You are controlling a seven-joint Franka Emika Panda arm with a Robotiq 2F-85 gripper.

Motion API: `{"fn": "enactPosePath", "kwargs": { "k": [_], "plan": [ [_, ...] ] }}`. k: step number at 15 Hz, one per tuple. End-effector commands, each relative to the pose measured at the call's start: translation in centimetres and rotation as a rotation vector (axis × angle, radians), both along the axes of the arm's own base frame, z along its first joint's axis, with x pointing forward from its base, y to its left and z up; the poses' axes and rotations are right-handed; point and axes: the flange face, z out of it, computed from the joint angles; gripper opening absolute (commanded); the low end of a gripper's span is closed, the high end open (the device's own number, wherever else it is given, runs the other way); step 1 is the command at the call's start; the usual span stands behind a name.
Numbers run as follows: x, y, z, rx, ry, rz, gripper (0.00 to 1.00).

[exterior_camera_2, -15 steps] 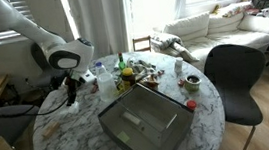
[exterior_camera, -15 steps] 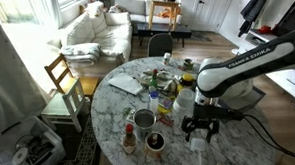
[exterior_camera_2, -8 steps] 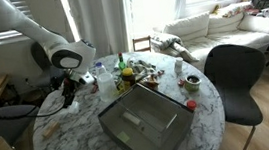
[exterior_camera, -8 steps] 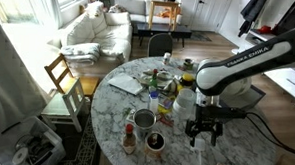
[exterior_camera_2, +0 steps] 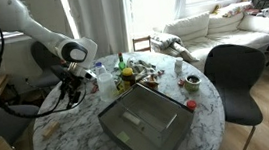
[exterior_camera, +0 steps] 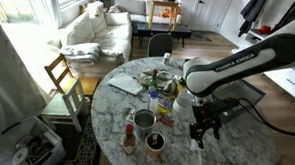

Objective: Flip the measuring cup upside down and place a wooden block on top of it

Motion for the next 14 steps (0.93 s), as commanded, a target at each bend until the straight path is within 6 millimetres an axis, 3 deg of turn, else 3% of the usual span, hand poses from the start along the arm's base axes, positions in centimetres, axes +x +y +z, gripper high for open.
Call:
{"fn": "enactPosePath", "kwargs": {
  "k": [1,9,14],
  "plan": [
    [1.4,2.4,-1.5,-0.007,-0.007,0.179,1.0],
    [2.2,4.4,-3.6,-0.115,-0.035,0.458,1.0],
    [2.8,5.3,-4.4,-0.053,-0.091,0.535,1.0]
  ]
}}
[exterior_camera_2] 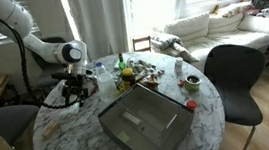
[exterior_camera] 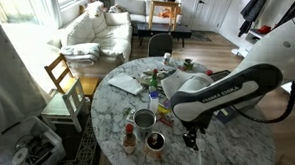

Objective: Flip the measuring cup upside down and place a wooden block on top of it

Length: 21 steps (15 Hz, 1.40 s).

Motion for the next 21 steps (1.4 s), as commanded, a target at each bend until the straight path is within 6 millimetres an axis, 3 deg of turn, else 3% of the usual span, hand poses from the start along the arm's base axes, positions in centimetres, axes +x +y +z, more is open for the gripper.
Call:
{"fn": "enactPosePath", "kwargs": {
  "k": [1,3,6,9,12,21],
  "plan": [
    [0.5,0.1,-0.8,0.027,-0.002,0.06,1.0],
    [0.5,-0.1,-1.0,0.037,0.003,0.07,0.96],
    [0.7,-0.1,-1.2,0.05,0.015,0.082,0.77],
    [0.6,-0.6,-1.6,0.055,0.042,0.058,0.47],
    [0.6,-1.2,-1.7,0.066,0.064,0.034,0.27],
    [0.2,-3.0,0.0,0.226,0.013,0.025,0.26]
  ]
}}
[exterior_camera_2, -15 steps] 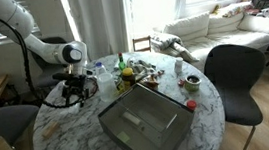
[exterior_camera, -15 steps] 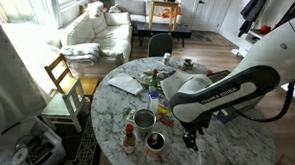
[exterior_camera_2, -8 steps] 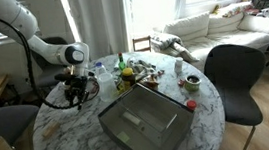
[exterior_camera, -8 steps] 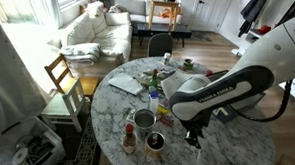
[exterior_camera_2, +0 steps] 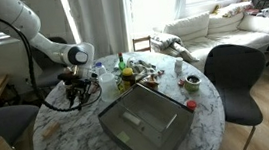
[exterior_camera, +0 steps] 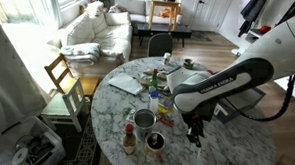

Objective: Flip the measuring cup upside down and place a wooden block on top of it

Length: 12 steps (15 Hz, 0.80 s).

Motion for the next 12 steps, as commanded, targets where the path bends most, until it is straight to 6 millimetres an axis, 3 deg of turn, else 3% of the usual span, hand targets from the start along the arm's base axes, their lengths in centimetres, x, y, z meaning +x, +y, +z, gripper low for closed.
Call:
{"fn": "enactPosePath", "kwargs": {
  "k": [1,12],
  "plan": [
    [-0.5,-0.3,0.8,0.094,-0.05,0.035,0.26],
    [-0.9,1.4,3.4,0.212,-0.313,0.191,0.26]
  ]
}}
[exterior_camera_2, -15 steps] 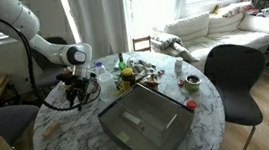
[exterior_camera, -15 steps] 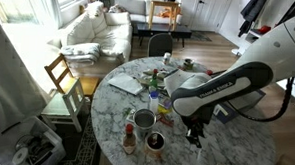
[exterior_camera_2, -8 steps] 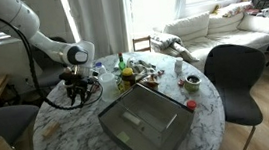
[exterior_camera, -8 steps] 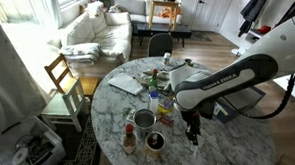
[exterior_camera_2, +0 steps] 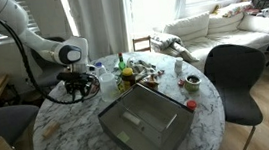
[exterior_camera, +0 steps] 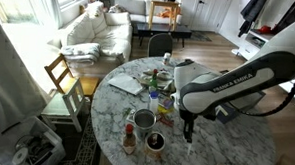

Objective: Flip the measuring cup upside down and place a wooden block on top of it

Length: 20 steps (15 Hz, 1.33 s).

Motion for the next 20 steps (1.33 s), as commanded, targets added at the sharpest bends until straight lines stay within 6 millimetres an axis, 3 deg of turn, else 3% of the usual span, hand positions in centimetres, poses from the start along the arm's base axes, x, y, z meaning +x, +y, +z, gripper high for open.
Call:
{"fn": "enactPosePath", "kwargs": {
  "k": [1,8,20],
  "plan": [
    [-1.2,0.2,0.7,0.047,-0.1,0.028,0.26],
    [-1.7,0.7,1.1,0.127,-0.315,-0.005,0.26],
    [-3.8,-1.1,0.3,0.258,-0.354,-0.029,0.26]
  ]
}}
